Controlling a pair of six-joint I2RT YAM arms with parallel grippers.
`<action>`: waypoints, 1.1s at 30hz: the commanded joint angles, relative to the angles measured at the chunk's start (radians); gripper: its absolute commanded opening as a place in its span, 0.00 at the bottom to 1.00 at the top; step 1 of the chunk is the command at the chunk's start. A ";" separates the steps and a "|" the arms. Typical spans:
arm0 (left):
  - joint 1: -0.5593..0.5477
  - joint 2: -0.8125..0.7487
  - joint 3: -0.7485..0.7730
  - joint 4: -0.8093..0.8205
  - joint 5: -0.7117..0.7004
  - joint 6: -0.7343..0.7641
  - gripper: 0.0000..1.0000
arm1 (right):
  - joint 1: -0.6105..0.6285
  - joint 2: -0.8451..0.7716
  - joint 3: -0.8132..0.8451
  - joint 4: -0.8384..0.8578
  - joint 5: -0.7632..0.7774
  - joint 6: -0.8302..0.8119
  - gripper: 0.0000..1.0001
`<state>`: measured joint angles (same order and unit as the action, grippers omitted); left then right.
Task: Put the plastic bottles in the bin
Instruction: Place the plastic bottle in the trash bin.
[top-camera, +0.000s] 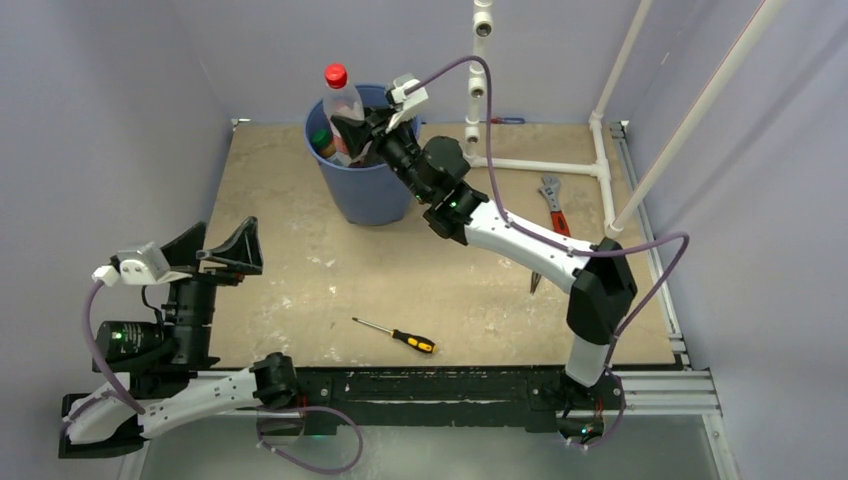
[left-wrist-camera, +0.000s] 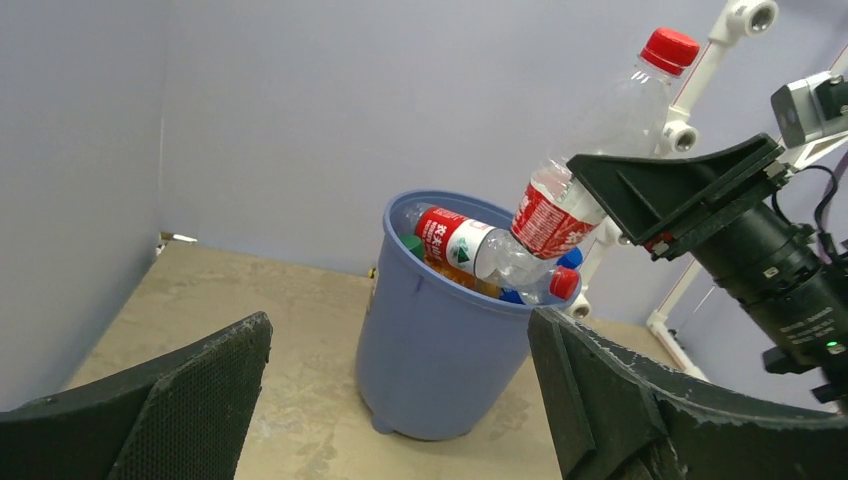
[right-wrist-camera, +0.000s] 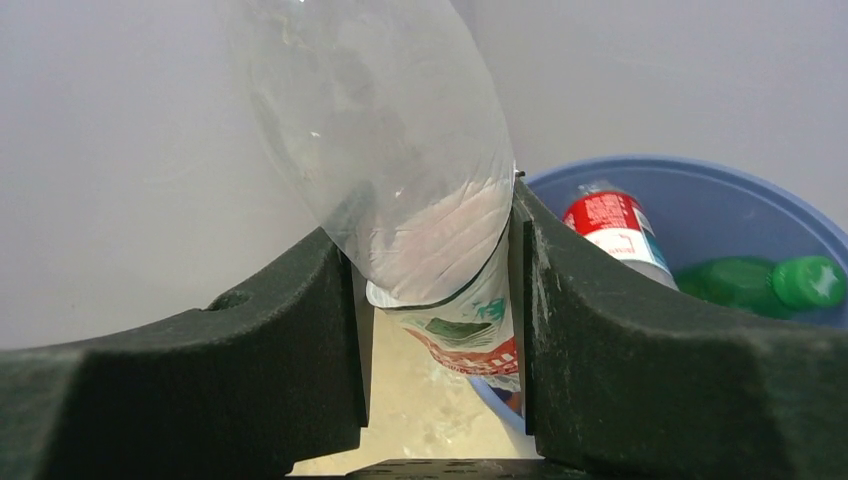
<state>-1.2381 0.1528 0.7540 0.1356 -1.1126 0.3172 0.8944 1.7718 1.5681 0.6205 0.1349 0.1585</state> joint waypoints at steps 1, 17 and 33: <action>-0.003 -0.015 -0.014 0.007 -0.034 -0.043 0.99 | -0.009 0.062 0.143 0.066 -0.043 0.015 0.38; -0.003 0.069 -0.045 -0.023 -0.052 -0.068 0.99 | -0.046 0.254 0.235 -0.017 -0.040 0.035 0.38; -0.003 0.083 -0.053 -0.033 -0.045 -0.090 0.99 | -0.048 0.154 0.183 -0.006 -0.040 0.062 0.86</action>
<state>-1.2381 0.2142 0.7048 0.0959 -1.1610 0.2443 0.8497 2.0254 1.7496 0.5701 0.0868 0.2127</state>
